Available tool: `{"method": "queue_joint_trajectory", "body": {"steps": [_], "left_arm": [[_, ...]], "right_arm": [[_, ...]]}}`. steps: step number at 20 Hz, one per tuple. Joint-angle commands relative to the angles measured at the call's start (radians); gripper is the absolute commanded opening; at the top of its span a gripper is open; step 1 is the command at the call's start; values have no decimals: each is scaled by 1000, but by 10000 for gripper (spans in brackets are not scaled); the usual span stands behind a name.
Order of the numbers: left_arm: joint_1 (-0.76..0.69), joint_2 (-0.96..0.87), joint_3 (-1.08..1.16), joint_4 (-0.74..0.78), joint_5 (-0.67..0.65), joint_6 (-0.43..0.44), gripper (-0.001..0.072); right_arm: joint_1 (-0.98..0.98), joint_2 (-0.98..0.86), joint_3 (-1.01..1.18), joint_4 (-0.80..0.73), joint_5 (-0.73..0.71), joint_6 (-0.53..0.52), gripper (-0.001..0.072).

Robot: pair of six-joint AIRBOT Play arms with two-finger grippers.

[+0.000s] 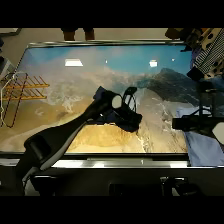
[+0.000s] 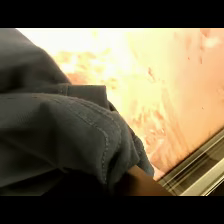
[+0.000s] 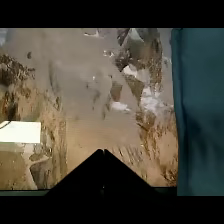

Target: Fold the clothes and pants, and hang the long-sleeved shirts on hangers.

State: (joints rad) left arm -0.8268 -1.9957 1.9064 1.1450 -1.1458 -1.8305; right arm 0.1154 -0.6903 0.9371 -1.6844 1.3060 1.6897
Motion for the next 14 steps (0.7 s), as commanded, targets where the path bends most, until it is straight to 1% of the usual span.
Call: {"method": "queue_joint_trajectory", "body": {"steps": [1, 2, 3, 4, 5, 6, 7, 8, 9, 10, 11, 12, 13, 14], "left_arm": [[-77, -60, 0, -5, 20, -29, 33], [-71, -57, 1, -5, 14, -29, 160], [-58, -43, 1, -5, 0, -25, 324], [-34, -21, 1, -3, -26, -2, 448], [-3, 9, 1, 8, -58, 17, 482], [35, 46, 1, 36, -96, 36, 532], [73, 84, 0, 77, -136, 42, 552], [118, 127, 0, 129, -181, 42, 552], [160, 166, 0, 182, -224, 42, 552], [205, 208, -5, 237, -266, 42, 552], [248, 251, -21, 282, -295, 42, 552], [287, 291, -49, 306, -309, 42, 552], [325, 333, -90, 311, -311, 41, 552], [362, 383, -147, 312, -309, 41, 552]], "right_arm": [[0, 69, 1, -42, 59, -3, 34], [0, 69, 1, -41, 58, -3, 33], [0, 68, 1, -39, 55, -3, 33], [0, 68, 1, -31, 50, -2, 34], [0, 68, 1, -15, 20, 8, 38], [0, 68, 1, 10, -10, 58, 144], [0, 63, 1, 38, -61, 150, 322], [0, 53, 1, 65, -101, 247, 351], [0, 31, 4, 89, -122, 343, 351], [-1, -5, 24, 95, -114, 421, 351], [-1, -55, 64, 96, -99, 466, 351], [-1, -115, 119, 100, -92, 451, 358], [-1, -173, 174, 111, -88, 413, 359], [-1, -237, 229, 121, -81, 350, 361]]}}
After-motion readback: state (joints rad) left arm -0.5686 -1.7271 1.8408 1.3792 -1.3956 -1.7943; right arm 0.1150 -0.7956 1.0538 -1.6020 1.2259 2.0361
